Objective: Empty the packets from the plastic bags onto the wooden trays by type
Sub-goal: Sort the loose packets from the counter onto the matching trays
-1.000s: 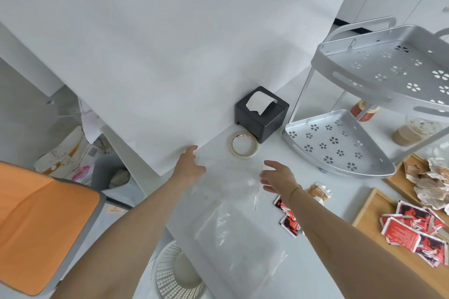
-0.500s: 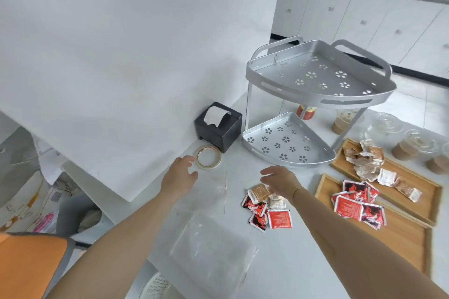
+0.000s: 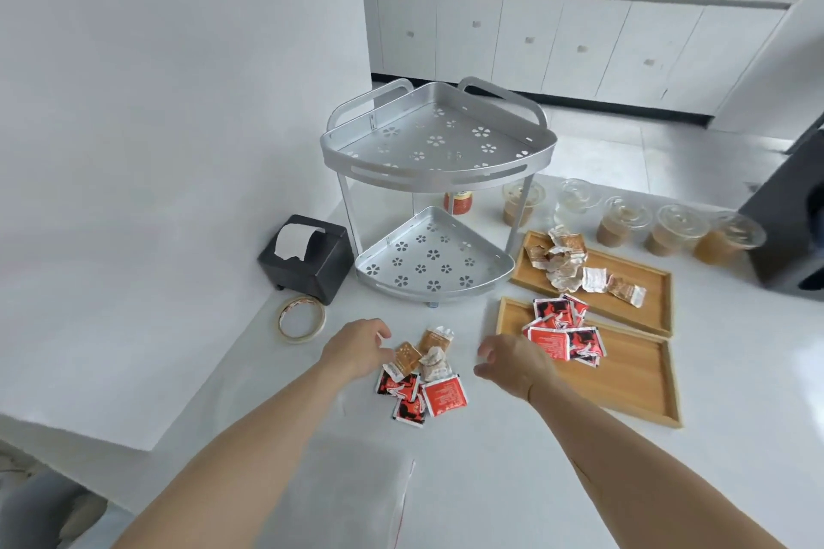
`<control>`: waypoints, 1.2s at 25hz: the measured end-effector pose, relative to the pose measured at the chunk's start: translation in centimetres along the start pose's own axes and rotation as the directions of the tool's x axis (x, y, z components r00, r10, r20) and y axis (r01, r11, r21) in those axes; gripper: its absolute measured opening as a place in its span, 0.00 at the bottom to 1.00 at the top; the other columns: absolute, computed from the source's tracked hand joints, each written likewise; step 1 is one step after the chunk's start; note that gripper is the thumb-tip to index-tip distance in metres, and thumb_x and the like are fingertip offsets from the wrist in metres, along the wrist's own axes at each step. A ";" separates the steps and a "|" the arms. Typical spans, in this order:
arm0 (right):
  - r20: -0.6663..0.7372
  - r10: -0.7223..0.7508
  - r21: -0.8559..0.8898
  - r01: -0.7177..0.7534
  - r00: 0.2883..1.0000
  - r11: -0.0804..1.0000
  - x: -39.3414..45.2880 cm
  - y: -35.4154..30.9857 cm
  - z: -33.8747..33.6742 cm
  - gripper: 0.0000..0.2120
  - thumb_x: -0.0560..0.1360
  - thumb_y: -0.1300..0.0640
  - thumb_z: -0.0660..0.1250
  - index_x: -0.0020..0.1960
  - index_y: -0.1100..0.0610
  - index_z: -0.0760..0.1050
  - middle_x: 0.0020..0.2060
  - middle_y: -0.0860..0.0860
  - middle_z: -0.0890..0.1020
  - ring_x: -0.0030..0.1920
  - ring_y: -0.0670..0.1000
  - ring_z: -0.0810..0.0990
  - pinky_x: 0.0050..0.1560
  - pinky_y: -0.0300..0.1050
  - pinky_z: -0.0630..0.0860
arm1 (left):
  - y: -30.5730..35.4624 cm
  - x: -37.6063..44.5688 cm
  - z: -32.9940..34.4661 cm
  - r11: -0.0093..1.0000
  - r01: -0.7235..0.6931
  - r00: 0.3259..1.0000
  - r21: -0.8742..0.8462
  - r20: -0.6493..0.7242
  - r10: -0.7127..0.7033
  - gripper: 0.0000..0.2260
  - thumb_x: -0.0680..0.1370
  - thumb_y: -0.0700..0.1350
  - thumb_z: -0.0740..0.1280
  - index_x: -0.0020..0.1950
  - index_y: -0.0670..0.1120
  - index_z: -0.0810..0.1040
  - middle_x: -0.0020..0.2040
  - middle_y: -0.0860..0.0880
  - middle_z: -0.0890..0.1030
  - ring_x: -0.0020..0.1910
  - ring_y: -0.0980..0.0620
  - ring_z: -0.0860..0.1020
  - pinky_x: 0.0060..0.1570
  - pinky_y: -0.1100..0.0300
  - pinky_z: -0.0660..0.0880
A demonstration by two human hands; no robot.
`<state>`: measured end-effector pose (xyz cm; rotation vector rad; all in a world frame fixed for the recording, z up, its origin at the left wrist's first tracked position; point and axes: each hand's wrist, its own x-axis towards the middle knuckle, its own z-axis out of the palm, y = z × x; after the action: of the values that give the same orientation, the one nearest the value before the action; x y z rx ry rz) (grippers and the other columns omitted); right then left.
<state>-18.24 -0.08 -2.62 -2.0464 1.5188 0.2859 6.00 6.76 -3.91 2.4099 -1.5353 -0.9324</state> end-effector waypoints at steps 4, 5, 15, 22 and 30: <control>-0.043 0.010 -0.028 -0.011 0.999 1.000 0.9 -0.3 1.2 0.20 0.73 0.43 0.69 0.63 0.48 0.77 0.58 0.49 0.82 0.57 0.52 0.81 0.51 0.45 0.76 | 1.2 1.3 1.5 0.983 0.040 0.999 0.181 0.018 -0.044 0.24 0.74 0.57 0.69 0.68 0.49 0.74 0.65 0.49 0.78 0.63 0.47 0.75 0.59 0.51 0.73; -0.044 0.003 -0.046 -0.005 0.999 0.999 1.1 -0.7 1.5 0.21 0.74 0.42 0.69 0.64 0.49 0.76 0.58 0.49 0.82 0.58 0.52 0.80 0.50 0.44 0.75 | 1.4 1.5 1.9 0.974 0.046 0.999 0.222 0.001 -0.047 0.25 0.74 0.58 0.68 0.68 0.49 0.74 0.65 0.48 0.78 0.63 0.46 0.75 0.58 0.51 0.72; -0.099 0.004 -0.086 -0.013 0.995 0.996 3.7 -4.0 4.7 0.18 0.75 0.42 0.67 0.58 0.53 0.77 0.52 0.51 0.81 0.57 0.54 0.79 0.50 0.47 0.76 | 1.5 2.5 4.9 0.961 0.022 0.992 0.276 -0.123 0.013 0.18 0.74 0.54 0.69 0.61 0.49 0.76 0.58 0.49 0.80 0.60 0.46 0.75 0.52 0.50 0.71; -0.114 0.002 0.004 -0.001 0.994 1.000 4.4 -4.2 5.5 0.13 0.74 0.47 0.70 0.56 0.52 0.77 0.51 0.52 0.82 0.56 0.54 0.78 0.51 0.48 0.77 | 1.3 3.1 5.5 0.980 0.040 0.992 0.196 -0.123 -0.016 0.09 0.72 0.51 0.71 0.50 0.49 0.81 0.49 0.49 0.82 0.53 0.45 0.78 0.45 0.52 0.69; -0.056 0.063 0.371 -0.037 0.996 0.928 4.1 -0.8 3.5 0.06 0.70 0.53 0.69 0.46 0.46 0.74 0.44 0.49 0.82 0.47 0.54 0.81 0.44 0.46 0.78 | 2.3 3.6 3.7 0.983 0.152 0.988 -0.104 0.029 -0.150 0.08 0.70 0.53 0.74 0.43 0.54 0.77 0.49 0.52 0.83 0.52 0.48 0.79 0.57 0.48 0.74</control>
<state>-15.63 -1.30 -7.19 -1.7344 1.5325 -0.0516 3.24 3.33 -7.43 2.4758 -1.2882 -1.0422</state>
